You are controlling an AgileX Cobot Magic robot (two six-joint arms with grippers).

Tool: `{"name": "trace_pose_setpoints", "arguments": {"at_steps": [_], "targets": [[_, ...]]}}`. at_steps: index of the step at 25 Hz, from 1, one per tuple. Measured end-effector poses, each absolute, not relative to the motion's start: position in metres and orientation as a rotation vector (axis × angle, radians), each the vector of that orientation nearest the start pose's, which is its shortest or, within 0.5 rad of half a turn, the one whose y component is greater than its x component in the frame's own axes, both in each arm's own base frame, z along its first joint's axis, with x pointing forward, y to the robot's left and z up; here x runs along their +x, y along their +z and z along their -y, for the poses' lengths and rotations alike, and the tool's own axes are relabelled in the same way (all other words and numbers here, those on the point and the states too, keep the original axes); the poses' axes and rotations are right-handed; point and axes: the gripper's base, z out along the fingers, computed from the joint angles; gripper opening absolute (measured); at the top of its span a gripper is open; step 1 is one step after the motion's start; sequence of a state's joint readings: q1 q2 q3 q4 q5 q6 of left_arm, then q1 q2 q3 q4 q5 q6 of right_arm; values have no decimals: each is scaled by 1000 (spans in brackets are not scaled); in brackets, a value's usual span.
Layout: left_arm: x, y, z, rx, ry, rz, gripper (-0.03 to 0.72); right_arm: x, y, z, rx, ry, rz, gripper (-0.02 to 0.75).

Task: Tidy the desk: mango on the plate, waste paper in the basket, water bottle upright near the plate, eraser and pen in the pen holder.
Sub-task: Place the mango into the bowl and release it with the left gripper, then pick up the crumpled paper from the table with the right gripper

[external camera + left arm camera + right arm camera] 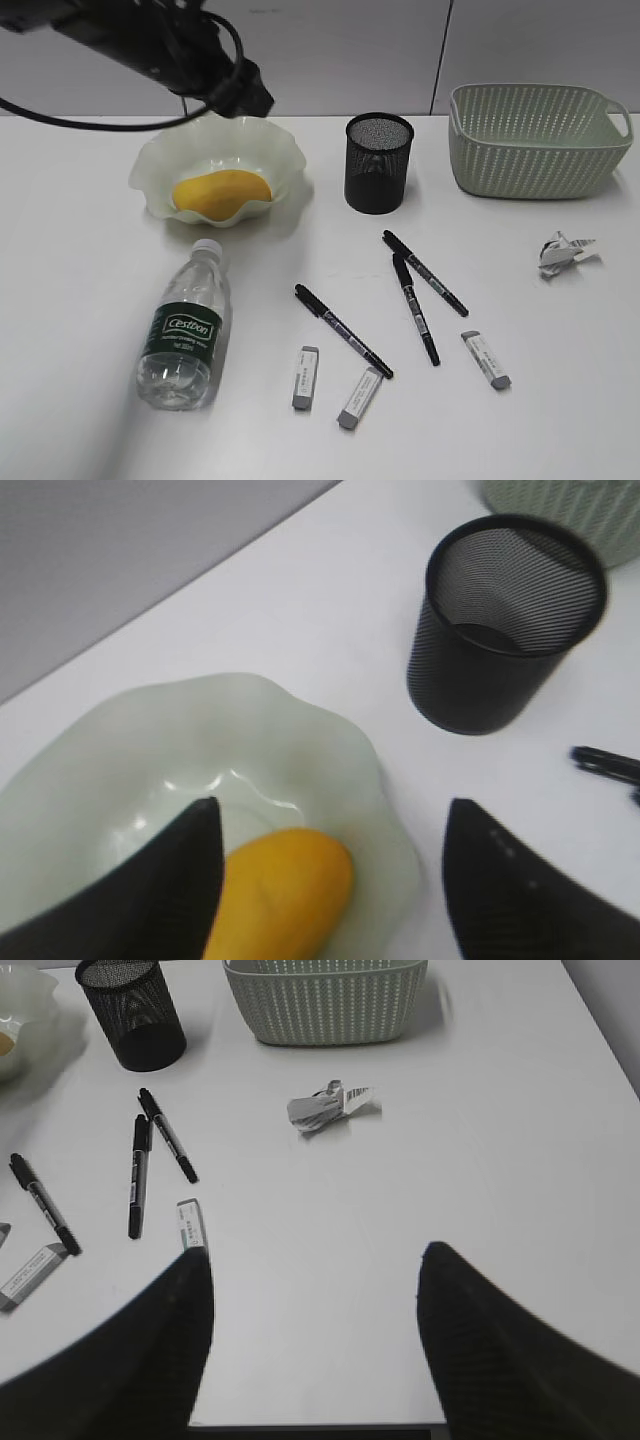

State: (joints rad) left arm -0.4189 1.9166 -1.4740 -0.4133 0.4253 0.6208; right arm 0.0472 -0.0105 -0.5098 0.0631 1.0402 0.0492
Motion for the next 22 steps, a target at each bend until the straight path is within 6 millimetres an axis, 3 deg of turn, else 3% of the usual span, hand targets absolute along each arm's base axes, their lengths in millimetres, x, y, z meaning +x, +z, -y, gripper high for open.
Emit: {"name": "trace_pose_setpoints", "arguments": {"at_steps": [4, 9, 13, 16, 18, 22], "targets": [[358, 288, 160, 757, -359, -2300, 304, -7, 282, -5, -1, 137, -2004, 508], [269, 329, 113, 665, -315, -2323, 242, -7, 282, -5, -1, 139, -2004, 508], [174, 348, 77, 646, -290, -2266, 298, -7, 282, -5, -1, 140, -2004, 508], [107, 342, 51, 646, -250, -2217, 450, -7, 282, -5, -1, 143, -2004, 508], [75, 334, 37, 550, -250, -2190, 514, -7, 282, -5, -1, 145, -2004, 502], [38, 306, 14, 276, -247, -2186, 550, -7, 282, -5, -1, 148, -2004, 490]]}}
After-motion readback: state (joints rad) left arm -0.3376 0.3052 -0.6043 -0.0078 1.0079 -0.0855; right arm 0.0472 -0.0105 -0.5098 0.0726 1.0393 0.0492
